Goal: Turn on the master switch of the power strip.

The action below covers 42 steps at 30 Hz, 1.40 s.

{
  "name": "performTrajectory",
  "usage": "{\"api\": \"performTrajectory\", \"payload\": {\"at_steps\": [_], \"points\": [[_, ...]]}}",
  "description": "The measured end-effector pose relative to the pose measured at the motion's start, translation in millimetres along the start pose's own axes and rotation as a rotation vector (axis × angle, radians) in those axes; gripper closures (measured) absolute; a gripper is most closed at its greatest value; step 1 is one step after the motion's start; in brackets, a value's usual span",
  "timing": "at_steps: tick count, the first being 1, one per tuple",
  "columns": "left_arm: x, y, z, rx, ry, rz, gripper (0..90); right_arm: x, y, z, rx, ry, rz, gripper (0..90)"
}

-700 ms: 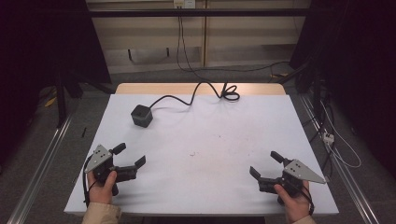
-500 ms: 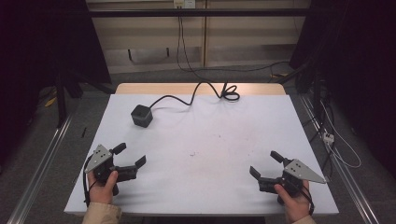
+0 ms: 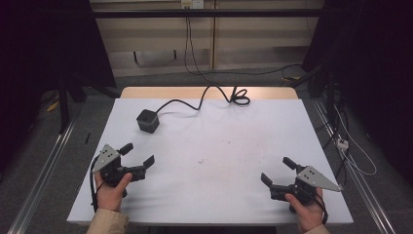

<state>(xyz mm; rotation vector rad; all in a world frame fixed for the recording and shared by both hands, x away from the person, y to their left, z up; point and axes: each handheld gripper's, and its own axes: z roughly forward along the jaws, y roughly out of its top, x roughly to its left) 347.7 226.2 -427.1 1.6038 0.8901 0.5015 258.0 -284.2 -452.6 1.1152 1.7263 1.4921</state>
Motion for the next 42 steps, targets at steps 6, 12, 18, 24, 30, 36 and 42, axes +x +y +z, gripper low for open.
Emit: {"api": "performTrajectory", "payload": {"at_steps": [6, 12, 18, 24, 30, 36, 42], "points": [[0.7, 0.0, 4.1, 0.017, -0.009, -0.013, 2.9, 1.2, 0.3, 0.1, 0.0, 0.004, -0.008, 0.5], [3.7, 3.3, 10.2, 0.022, -0.008, -0.026, 2.9, 1.7, 0.3, -0.5, 0.004, 0.002, -0.011, 0.4], [7.9, 10.7, 17.2, 0.025, 0.004, -0.029, 3.0, 0.6, -0.1, -2.2, 0.0, -0.004, -0.008, 0.4], [9.1, 14.2, 24.8, 0.032, 0.006, -0.02, 3.4, 0.8, -0.2, -2.8, 0.003, -0.005, -0.007, 0.8], [11.6, 17.5, 30.6, 0.042, 0.008, -0.018, 3.7, 0.9, -0.3, -2.4, 0.003, -0.003, -0.007, 0.9], [16.2, 21.5, 36.7, 0.052, 0.017, -0.014, 5.0, 0.9, -0.2, -2.1, 0.002, 0.0, -0.011, 1.1], [20.7, 27.6, 44.2, 0.063, 0.026, 0.001, 6.3, 1.0, -0.2, -1.9, 0.002, 0.0, -0.012, 1.1]]}}
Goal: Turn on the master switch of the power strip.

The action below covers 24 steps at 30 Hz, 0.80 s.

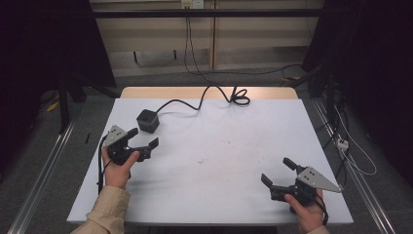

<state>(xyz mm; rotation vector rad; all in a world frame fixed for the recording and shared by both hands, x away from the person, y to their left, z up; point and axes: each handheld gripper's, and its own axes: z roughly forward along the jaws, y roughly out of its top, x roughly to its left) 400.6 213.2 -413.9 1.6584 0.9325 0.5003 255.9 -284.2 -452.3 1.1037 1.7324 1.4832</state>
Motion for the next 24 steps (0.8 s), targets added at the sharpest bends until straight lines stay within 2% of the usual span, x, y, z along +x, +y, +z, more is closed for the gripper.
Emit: {"api": "performTrajectory", "payload": {"at_steps": [5, 14, 24], "points": [[2.0, 3.3, 4.3, -0.001, -0.006, -0.01, 7.1, -0.2, -0.2, -0.1, 0.001, 0.0, 0.0, 1.1], [6.5, 7.3, 11.7, 0.006, -0.009, -0.002, 9.5, -0.1, 0.0, -0.2, 0.001, 0.001, -0.002, 1.2], [12.9, 10.0, 19.1, 0.001, 0.003, -0.018, 11.9, -0.1, 0.0, 0.0, 0.002, 0.004, -0.003, 1.4]]}}
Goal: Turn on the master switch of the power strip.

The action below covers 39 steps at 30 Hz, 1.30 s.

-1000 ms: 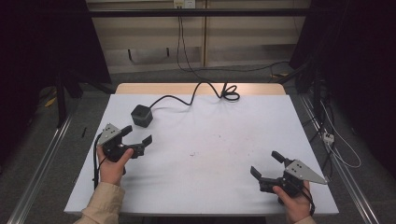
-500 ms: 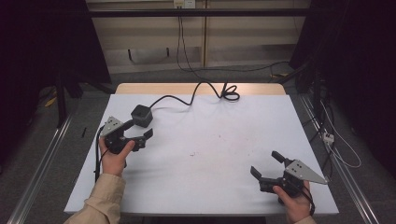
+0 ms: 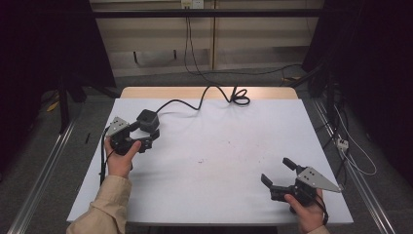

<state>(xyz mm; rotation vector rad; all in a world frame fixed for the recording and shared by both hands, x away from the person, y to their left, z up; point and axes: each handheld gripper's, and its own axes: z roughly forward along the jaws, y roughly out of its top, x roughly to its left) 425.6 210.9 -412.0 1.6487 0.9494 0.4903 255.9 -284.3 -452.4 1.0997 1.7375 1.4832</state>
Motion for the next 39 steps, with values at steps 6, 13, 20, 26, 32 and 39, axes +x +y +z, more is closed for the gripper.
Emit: {"api": "performTrajectory", "payload": {"at_steps": [6, 13, 20, 26, 32, 39], "points": [[3.5, 4.5, 3.6, 0.017, 0.007, 0.011, 11.9, -0.1, -0.3, 0.3, 0.004, 0.007, -0.002, 1.7], [6.6, 8.1, 7.5, 0.01, 0.019, 0.006, 14.3, -0.1, -0.2, 0.3, 0.005, 0.007, -0.002, 1.7], [9.9, 6.0, 10.7, 0.025, 0.028, 0.01, 17.1, -0.5, -0.4, 0.1, 0.007, 0.005, 0.002, 1.8], [13.0, 8.9, 11.8, 0.04, 0.046, 0.033, 23.3, -0.4, -0.4, 0.2, 0.007, 0.006, 0.002, 1.8], [13.5, 15.6, 14.4, 0.045, 0.041, 0.051, 30.5, -0.4, -0.3, 0.4, 0.005, 0.008, 0.0, 1.8], [16.8, 13.9, 18.2, 0.043, 0.047, 0.007, 43.0, -0.4, -0.3, 0.3, 0.006, 0.009, 0.0, 1.8]]}}
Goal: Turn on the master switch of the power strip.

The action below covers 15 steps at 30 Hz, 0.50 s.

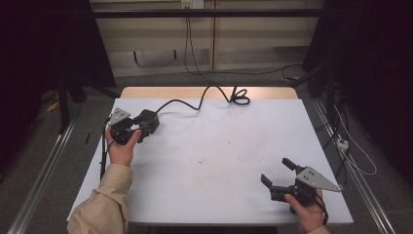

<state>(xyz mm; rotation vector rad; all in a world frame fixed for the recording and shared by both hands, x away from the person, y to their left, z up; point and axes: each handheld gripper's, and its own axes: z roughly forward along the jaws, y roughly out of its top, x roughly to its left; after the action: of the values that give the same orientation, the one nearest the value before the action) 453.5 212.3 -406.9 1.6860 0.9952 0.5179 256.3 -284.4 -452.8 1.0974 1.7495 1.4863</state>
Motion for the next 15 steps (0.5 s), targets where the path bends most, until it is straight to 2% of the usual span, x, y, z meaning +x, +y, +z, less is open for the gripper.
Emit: {"api": "performTrajectory", "payload": {"at_steps": [5, 6, 15], "points": [[3.8, -0.3, 0.4, 0.013, 0.021, -0.003, 46.2, -0.3, -0.1, 0.0, 0.001, 0.0, -0.001, 1.8], [4.4, -0.8, 0.7, 0.009, 0.019, -0.015, 47.5, -0.3, -0.1, 0.1, 0.001, 0.001, 0.0, 1.8], [7.5, 4.3, 1.9, 0.022, 0.028, 0.0, 58.6, 0.0, -0.2, 0.4, 0.001, 0.003, 0.001, 1.8]]}}
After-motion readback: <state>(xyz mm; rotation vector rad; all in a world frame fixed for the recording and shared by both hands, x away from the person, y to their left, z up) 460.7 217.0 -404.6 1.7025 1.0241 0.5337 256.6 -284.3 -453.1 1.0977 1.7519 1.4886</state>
